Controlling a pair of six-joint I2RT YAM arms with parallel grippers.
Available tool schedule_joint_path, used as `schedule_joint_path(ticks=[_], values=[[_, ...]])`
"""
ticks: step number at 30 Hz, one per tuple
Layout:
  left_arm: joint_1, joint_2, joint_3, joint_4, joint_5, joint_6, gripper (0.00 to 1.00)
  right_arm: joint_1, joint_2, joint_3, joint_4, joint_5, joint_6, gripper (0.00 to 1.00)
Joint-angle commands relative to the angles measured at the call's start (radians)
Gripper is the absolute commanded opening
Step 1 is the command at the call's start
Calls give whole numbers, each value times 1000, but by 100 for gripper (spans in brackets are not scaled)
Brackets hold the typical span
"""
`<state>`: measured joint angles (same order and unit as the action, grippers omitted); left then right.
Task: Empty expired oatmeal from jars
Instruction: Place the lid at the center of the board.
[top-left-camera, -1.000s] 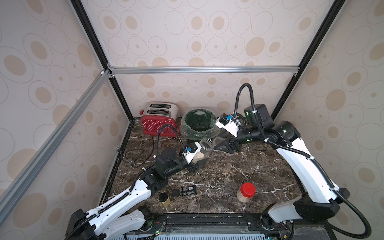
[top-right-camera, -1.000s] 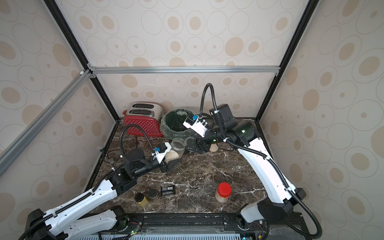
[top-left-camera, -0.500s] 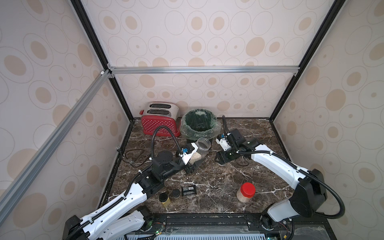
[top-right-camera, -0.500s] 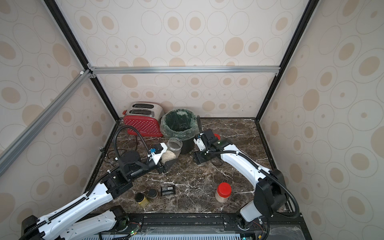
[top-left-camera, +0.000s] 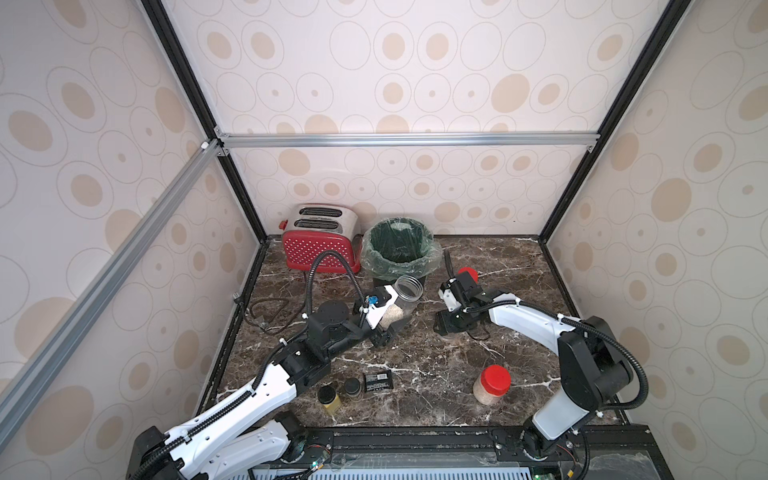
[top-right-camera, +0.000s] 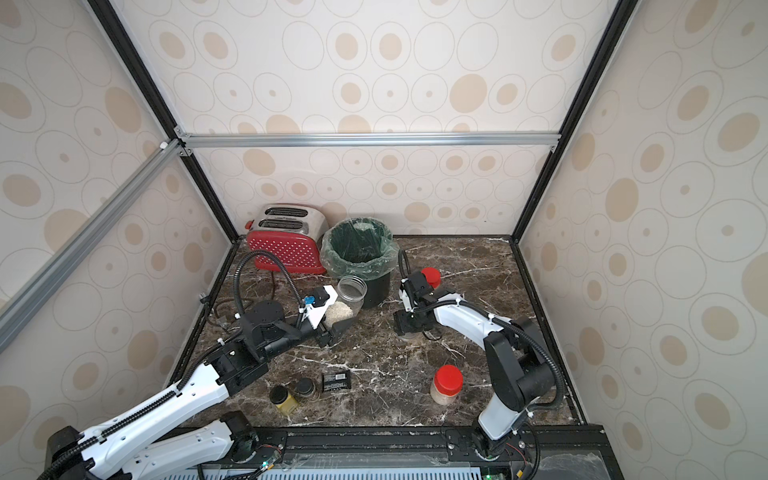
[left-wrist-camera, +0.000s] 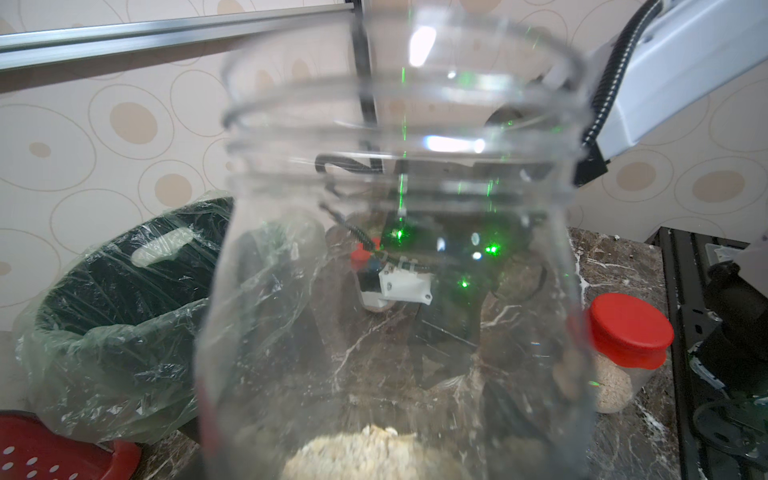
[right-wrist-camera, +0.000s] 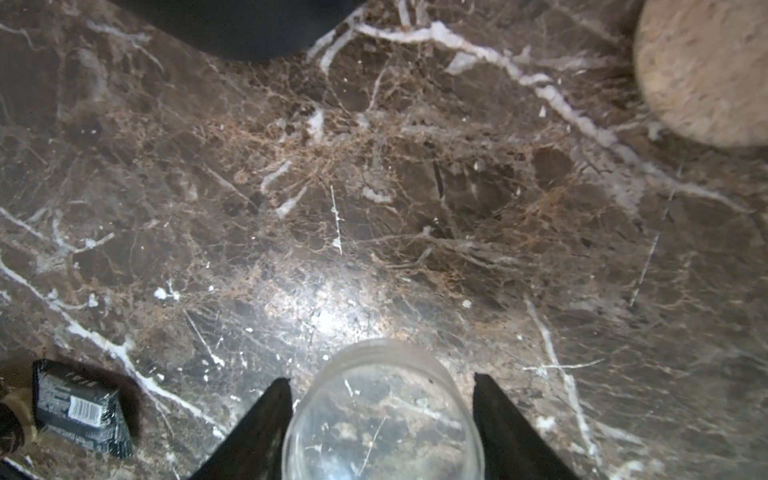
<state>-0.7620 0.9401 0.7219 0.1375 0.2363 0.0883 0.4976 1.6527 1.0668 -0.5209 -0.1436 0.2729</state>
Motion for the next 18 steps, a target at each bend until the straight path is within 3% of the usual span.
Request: schedule_joint_path(ticks=[1, 8, 18], values=[[1, 10, 25, 10, -3, 1, 65, -12, 21, -16, 39, -17, 21, 70], [2, 50, 55, 8, 7, 8, 65, -29, -1, -20, 29, -29, 10, 92], [2, 123, 113, 11, 29, 23, 66, -31, -282, 24, -138, -96, -23, 94]])
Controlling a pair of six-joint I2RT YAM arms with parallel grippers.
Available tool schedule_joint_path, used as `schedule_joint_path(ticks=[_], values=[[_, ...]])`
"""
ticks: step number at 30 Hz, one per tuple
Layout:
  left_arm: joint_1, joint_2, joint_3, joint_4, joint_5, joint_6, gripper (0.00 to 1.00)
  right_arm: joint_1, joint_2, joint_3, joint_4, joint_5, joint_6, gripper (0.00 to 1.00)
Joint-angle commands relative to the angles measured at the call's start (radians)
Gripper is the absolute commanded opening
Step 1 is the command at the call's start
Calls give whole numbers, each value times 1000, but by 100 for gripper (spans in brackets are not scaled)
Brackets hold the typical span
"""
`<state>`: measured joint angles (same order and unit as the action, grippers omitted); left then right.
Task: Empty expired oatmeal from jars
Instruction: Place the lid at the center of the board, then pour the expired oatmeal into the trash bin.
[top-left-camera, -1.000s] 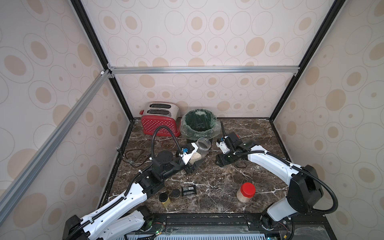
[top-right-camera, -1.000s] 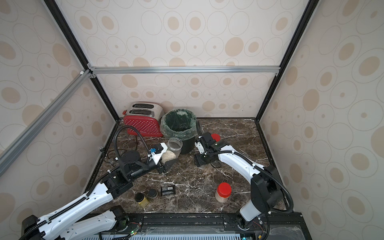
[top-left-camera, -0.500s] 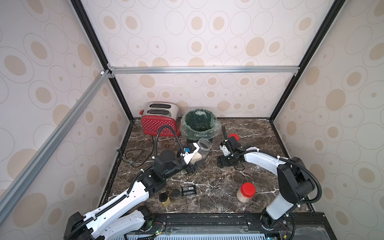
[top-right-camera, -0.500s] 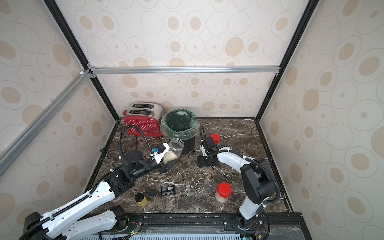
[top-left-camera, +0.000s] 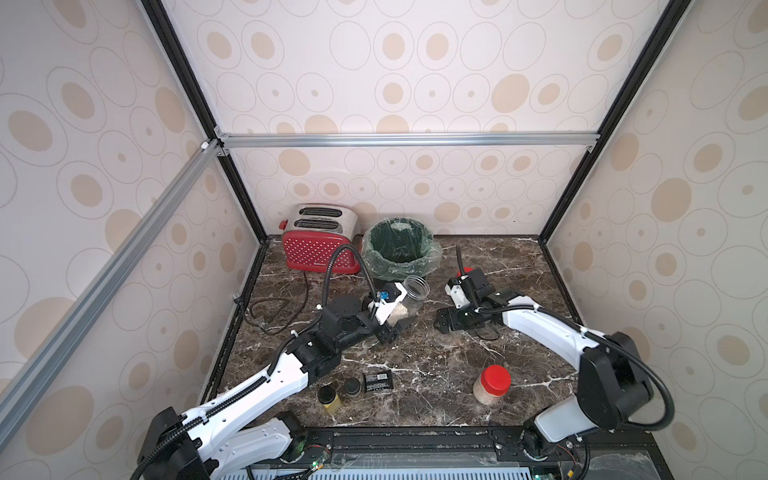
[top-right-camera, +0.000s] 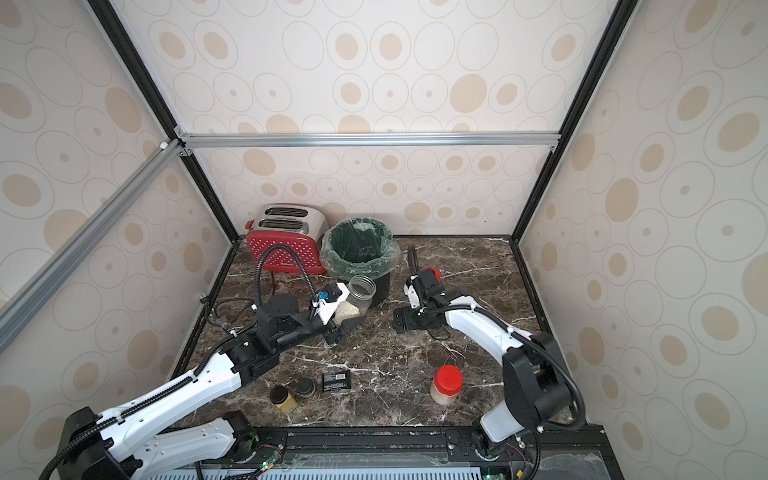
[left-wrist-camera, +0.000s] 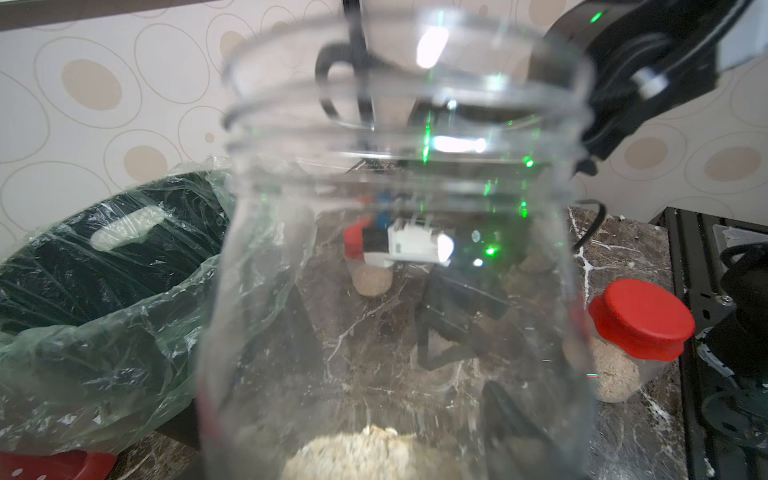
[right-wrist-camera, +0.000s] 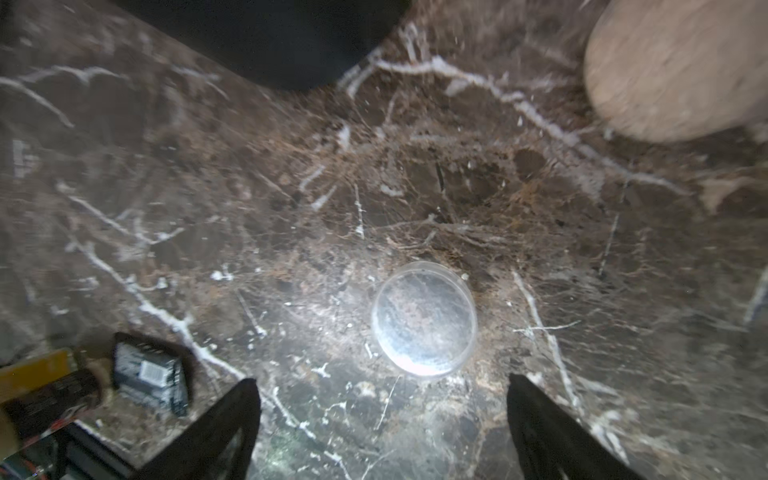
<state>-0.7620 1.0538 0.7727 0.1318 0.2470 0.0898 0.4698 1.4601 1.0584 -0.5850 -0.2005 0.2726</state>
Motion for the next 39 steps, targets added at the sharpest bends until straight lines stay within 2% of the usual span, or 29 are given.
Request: schedule_joint_path(ticks=[1, 6, 12, 17, 29, 39], values=[[2, 19, 72, 19, 19, 25, 65, -3, -113, 43, -93, -53, -30, 94], [2, 89, 155, 0, 55, 39, 65, -4, -260, 87, -156, -197, -65, 94], [2, 160, 245, -12, 110, 44, 66, -4, -430, 65, -60, -384, -101, 98], [3, 193, 294, -32, 151, 42, 66, -4, -451, 70, 69, -490, -89, 100], [2, 198, 320, -79, 190, 54, 67, 3, -336, 146, 328, -518, 47, 99], [3, 189, 324, -80, 197, 64, 67, 84, -245, 178, 346, -465, 32, 99]])
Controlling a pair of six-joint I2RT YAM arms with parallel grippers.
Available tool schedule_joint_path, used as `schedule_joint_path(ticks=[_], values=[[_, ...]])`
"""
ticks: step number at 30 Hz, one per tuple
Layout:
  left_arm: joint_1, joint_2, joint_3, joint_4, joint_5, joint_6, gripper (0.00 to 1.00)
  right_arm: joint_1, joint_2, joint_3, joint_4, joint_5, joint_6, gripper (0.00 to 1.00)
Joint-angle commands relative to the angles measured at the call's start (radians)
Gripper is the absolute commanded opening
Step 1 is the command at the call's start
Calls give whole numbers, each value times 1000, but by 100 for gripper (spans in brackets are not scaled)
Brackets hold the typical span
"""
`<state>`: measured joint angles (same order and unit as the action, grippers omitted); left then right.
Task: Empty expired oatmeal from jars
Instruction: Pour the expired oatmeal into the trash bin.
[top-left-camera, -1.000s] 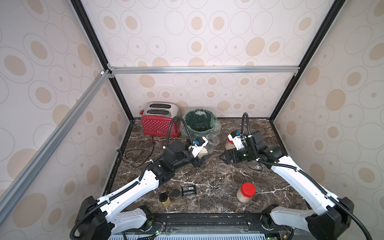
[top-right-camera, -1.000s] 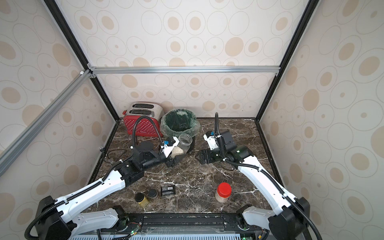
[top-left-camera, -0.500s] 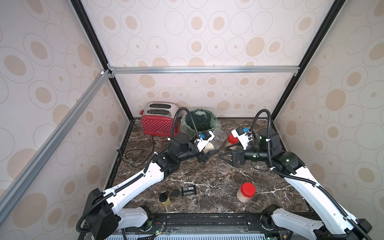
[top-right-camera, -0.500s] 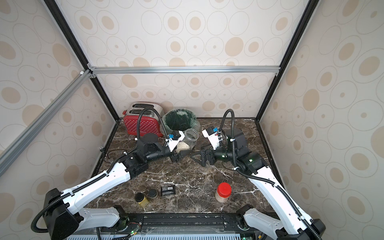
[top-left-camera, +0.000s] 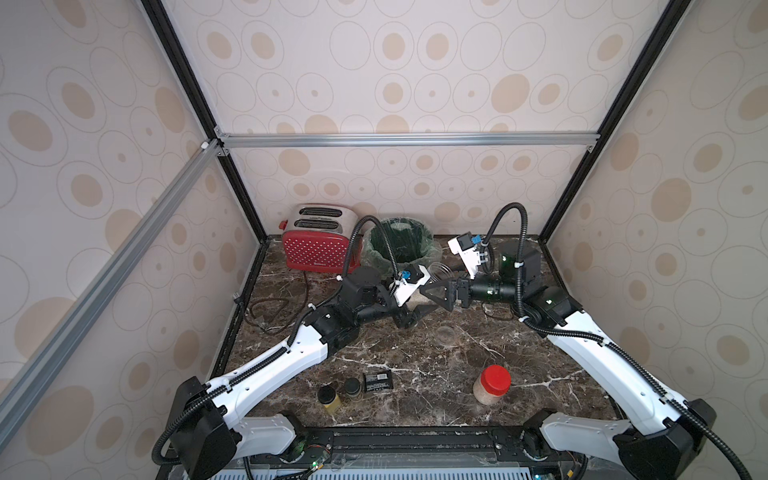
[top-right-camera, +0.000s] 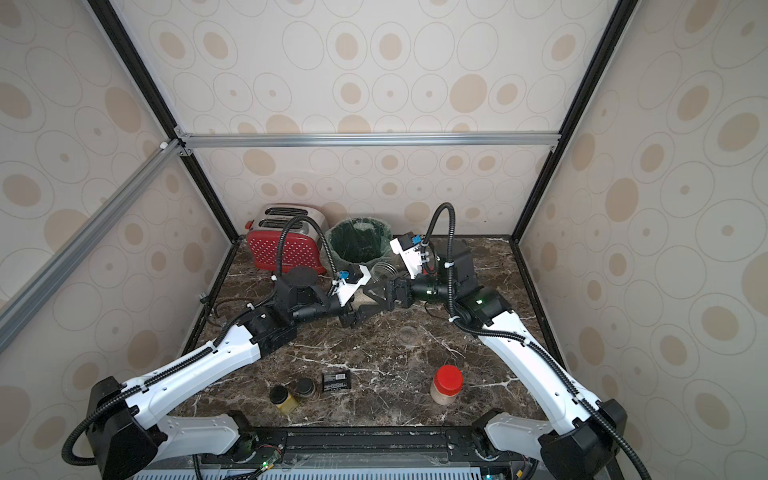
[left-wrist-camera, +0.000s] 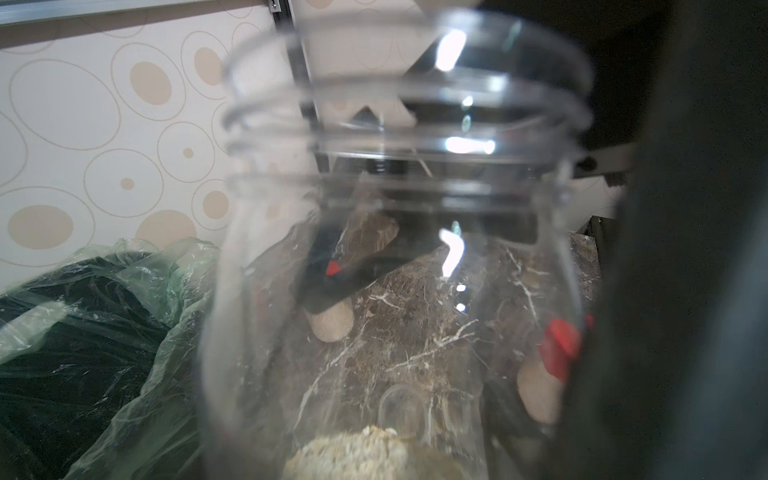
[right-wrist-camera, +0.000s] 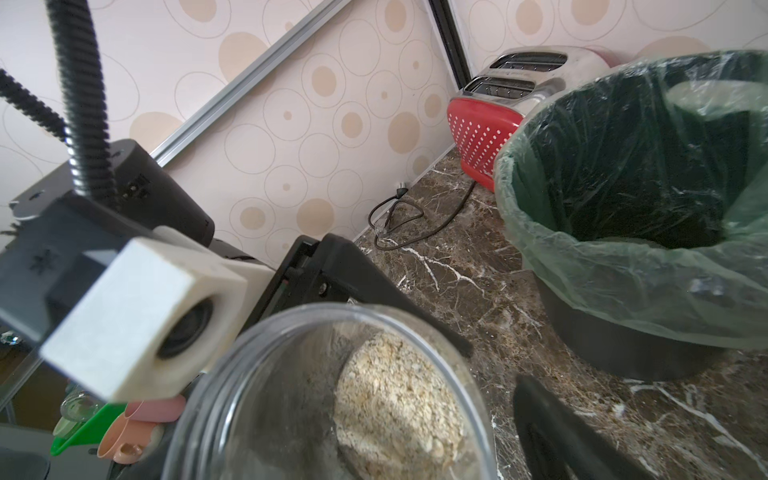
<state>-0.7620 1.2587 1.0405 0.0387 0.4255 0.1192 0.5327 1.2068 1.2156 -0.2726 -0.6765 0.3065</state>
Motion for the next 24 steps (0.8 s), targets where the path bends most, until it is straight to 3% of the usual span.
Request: schedule_joint_path(ticks=[1, 8, 13, 16, 19, 24], values=[[3, -16, 57, 14, 18, 35, 67, 24, 14, 19, 32, 14, -1, 100], [2, -27, 51, 13, 11, 40, 69, 24, 19, 2, 52, 12, 21, 71], [2, -49, 19, 62, -35, 42, 95, 18, 47, 42, 36, -11, 87, 53], [1, -56, -4, 107, -61, 40, 99, -12, 64, 53, 66, -46, 182, 45], [2, -57, -25, 162, -76, 32, 99, -53, 78, 76, 88, -80, 284, 38], [2, -52, -83, 306, -96, 3, 99, -79, 86, 127, 78, -122, 361, 37]])
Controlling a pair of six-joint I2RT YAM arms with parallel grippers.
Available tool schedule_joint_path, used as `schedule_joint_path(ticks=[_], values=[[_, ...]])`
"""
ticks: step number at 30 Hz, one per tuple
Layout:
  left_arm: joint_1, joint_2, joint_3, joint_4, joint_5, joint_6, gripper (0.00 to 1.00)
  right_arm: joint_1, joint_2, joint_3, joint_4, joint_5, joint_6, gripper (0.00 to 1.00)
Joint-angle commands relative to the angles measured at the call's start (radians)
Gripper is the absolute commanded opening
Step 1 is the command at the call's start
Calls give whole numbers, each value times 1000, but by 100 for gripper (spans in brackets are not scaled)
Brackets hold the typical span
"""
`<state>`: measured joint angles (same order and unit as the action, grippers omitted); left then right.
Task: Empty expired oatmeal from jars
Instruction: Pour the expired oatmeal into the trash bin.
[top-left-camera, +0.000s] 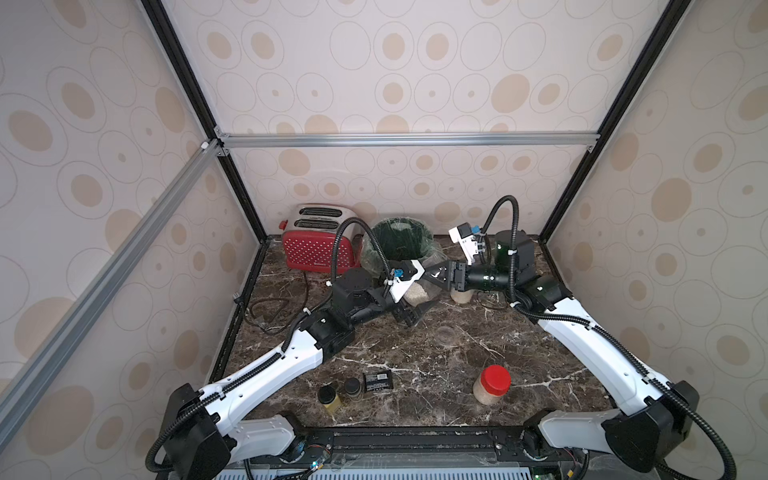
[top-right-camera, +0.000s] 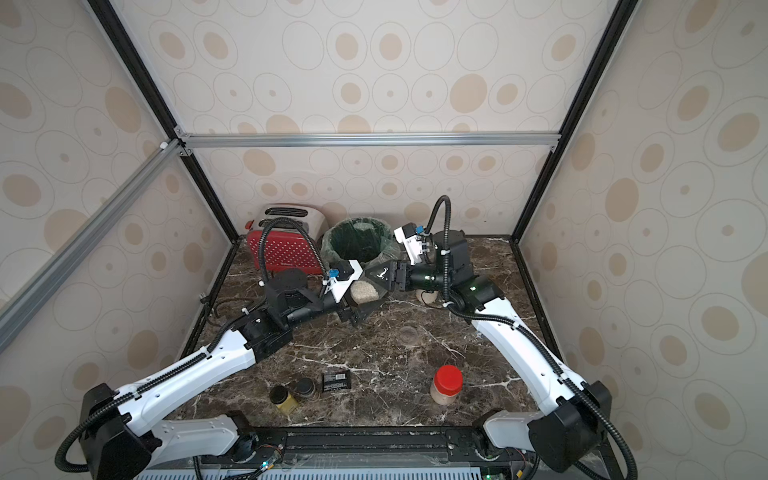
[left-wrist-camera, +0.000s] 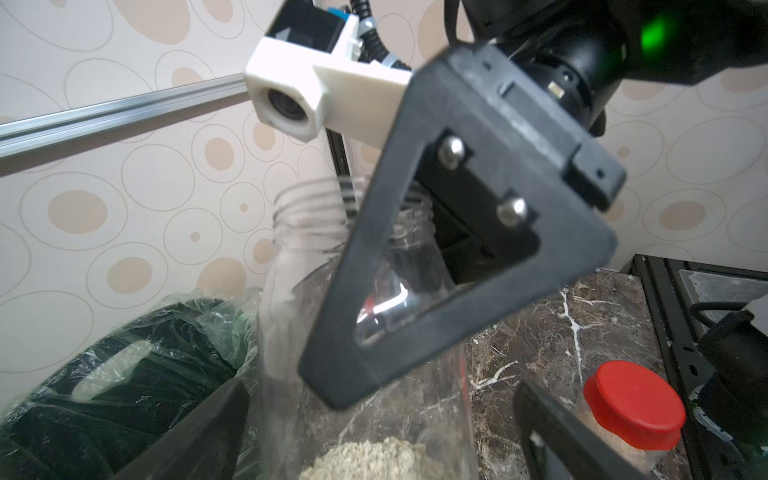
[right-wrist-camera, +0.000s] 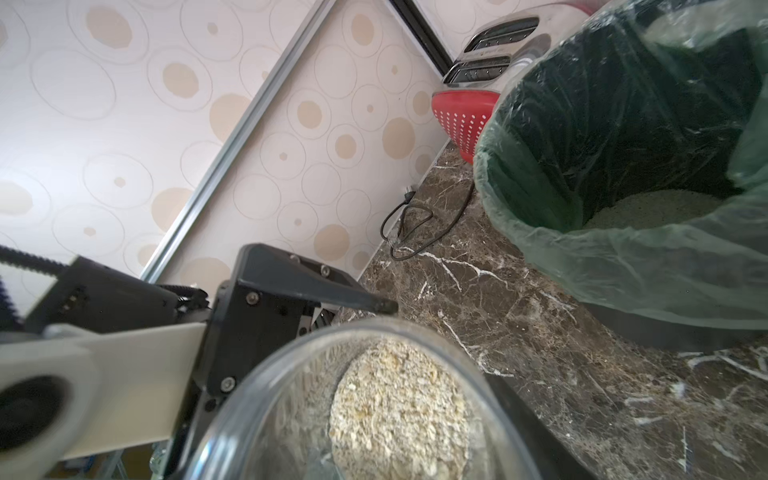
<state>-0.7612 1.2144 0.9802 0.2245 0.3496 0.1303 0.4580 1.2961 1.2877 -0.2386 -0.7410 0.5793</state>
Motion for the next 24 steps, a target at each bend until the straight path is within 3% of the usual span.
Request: schedule_joint_path(ticks=[1, 10, 16, 24], values=[[1, -5, -37, 156, -24, -16, 99, -12, -1, 66, 40, -63, 101, 37], [1, 15, -98, 379, -54, -28, 99, -36, 28, 110, 72, -125, 206, 37], [3, 12, -90, 404, -60, 31, 99, -37, 43, 135, 81, -147, 244, 37], [1, 41, -63, 422, -36, 34, 83, -36, 39, 111, 145, -156, 303, 37]])
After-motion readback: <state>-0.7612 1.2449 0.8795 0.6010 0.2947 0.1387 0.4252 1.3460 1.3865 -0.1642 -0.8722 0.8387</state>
